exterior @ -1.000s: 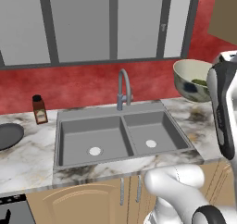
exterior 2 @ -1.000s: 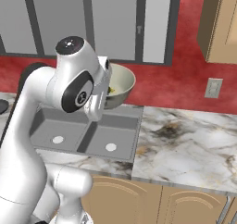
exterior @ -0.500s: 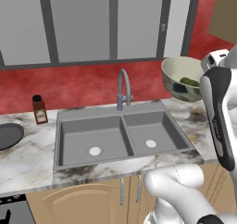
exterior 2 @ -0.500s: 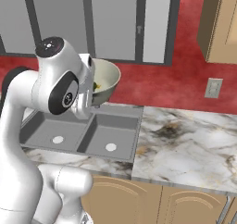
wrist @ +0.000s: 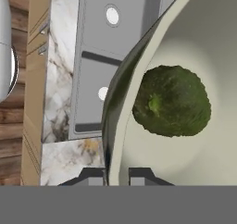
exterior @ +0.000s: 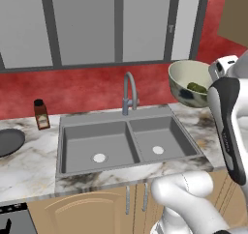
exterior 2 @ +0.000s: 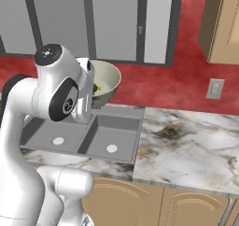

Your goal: Pick the cucumber from the sink and place it in the bowl. Then pick the bowl and place it in the microwave. Then close the microwave door and press the start button.

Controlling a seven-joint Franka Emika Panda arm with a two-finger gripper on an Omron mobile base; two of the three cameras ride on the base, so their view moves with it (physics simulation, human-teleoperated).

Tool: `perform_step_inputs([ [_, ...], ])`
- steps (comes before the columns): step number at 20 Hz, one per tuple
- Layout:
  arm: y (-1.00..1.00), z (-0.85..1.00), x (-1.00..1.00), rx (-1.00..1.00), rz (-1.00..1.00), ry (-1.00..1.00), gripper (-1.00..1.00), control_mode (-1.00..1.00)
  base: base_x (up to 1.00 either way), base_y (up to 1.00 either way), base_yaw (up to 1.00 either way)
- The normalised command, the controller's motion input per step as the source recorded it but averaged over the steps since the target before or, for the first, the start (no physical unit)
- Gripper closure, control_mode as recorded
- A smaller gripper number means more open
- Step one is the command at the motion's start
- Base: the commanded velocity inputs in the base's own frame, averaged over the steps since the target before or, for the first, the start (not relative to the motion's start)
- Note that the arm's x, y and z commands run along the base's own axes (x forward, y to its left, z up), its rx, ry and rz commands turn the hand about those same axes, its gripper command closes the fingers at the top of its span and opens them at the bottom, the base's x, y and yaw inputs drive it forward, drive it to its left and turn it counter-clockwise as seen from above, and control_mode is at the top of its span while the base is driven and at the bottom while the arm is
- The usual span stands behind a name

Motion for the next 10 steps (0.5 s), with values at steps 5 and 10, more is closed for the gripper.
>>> perform_step_inputs([
  [5, 0.0, 0.0, 0.0, 0.0, 0.0, 0.0, 1.0, 1.0, -0.03, 0.0, 0.0],
  [10, 0.0, 0.0, 0.0, 0.0, 0.0, 0.0, 1.0, 1.0, -0.59, 0.0, -0.18],
])
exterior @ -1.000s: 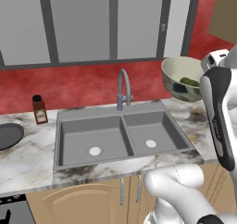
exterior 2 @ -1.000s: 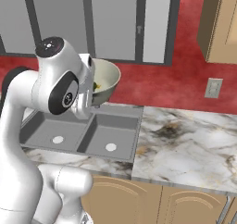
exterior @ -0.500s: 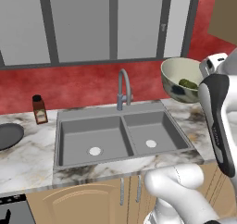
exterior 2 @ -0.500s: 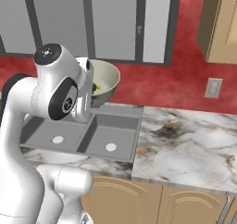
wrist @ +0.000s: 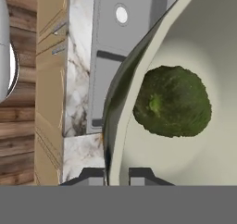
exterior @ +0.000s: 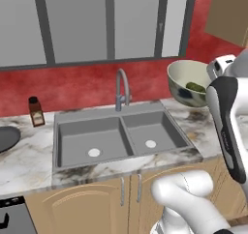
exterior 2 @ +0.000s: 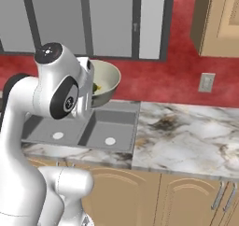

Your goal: Pick the cucumber from the sink and place it in the bowl. Then pick the bowl and place it in the microwave. Then close the microwave door and press the start button.

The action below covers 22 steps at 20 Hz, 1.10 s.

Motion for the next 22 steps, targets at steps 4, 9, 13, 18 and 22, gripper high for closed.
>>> perform_step_inputs([
  [4, 0.0, 0.0, 0.0, 0.0, 0.0, 0.0, 1.0, 1.0, -0.73, 0.0, -0.39],
  [9, 0.0, 0.0, 0.0, 0.0, 0.0, 0.0, 1.0, 1.0, -0.57, 0.0, -0.57],
  [13, 0.0, 0.0, 0.0, 0.0, 0.0, 0.0, 1.0, 1.0, -0.28, 0.0, -0.72],
  [18, 0.0, 0.0, 0.0, 0.0, 0.0, 0.0, 1.0, 1.0, -0.17, 0.0, -0.79],
  [22, 0.0, 0.0, 0.0, 0.0, 0.0, 0.0, 1.0, 1.0, -0.1, 0.01, -0.78],
])
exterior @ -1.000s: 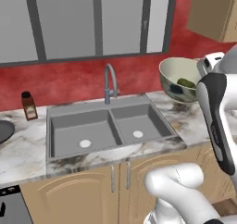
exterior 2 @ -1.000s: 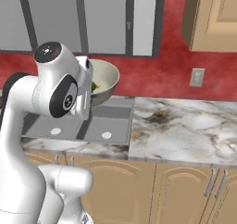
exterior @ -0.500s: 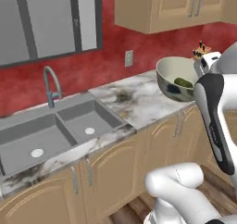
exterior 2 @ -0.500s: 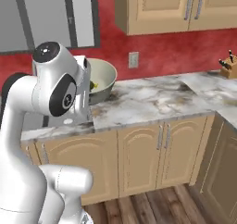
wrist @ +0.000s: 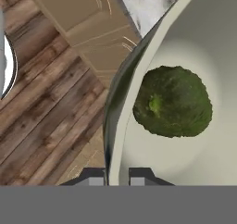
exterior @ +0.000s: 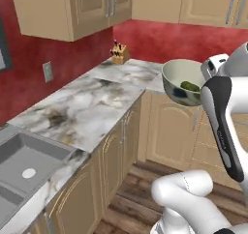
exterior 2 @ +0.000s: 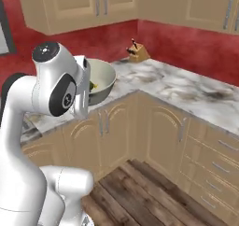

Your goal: Pick the cucumber from the sink and place it in the bowl. Then pick the bowl and place it in the microwave. Then close the microwave door and press the start button.

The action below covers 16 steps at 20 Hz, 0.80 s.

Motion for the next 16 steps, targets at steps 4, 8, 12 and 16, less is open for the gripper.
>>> perform_step_inputs([
  [4, 0.0, 0.0, 0.0, 0.0, 0.0, 0.0, 1.0, 1.0, -0.03, 0.12, -0.76],
  [8, 0.0, 0.0, 0.0, 0.0, 0.0, 0.0, 1.0, 1.0, 0.0, 0.05, -0.7],
  [12, 0.0, 0.0, 0.0, 0.0, 0.0, 0.0, 1.0, 1.0, 0.0, 0.04, -0.67],
  [16, 0.0, 0.0, 0.0, 0.0, 0.0, 0.0, 1.0, 1.0, 0.0, 0.05, -0.62],
])
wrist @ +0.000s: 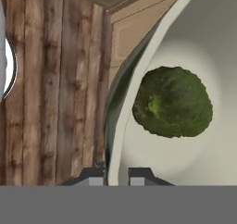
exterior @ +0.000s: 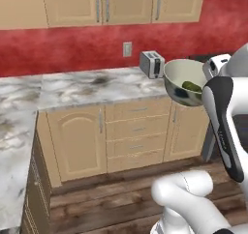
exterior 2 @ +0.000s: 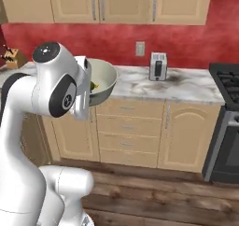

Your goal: Pick the cucumber from the sink and place it in the bowl. Then pick the bowl and place it in the microwave. Then close the microwave door and press the start button.

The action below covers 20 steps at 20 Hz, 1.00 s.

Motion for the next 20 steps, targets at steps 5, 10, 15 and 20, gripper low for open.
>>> perform_step_inputs([
  [5, 0.0, 0.0, 0.0, 0.0, 0.0, 0.0, 1.0, 1.0, 0.0, 0.02, -0.62],
  [10, 0.0, 0.0, 0.0, 0.0, 0.0, 0.0, 1.0, 1.0, 0.01, 0.09, -0.64],
  [15, 0.0, 0.0, 0.0, 0.0, 0.0, 0.0, 1.0, 1.0, 0.0, 0.0, -0.63],
  [20, 0.0, 0.0, 0.0, 0.0, 0.0, 0.0, 1.0, 1.0, 0.0, 0.0, -0.61],
])
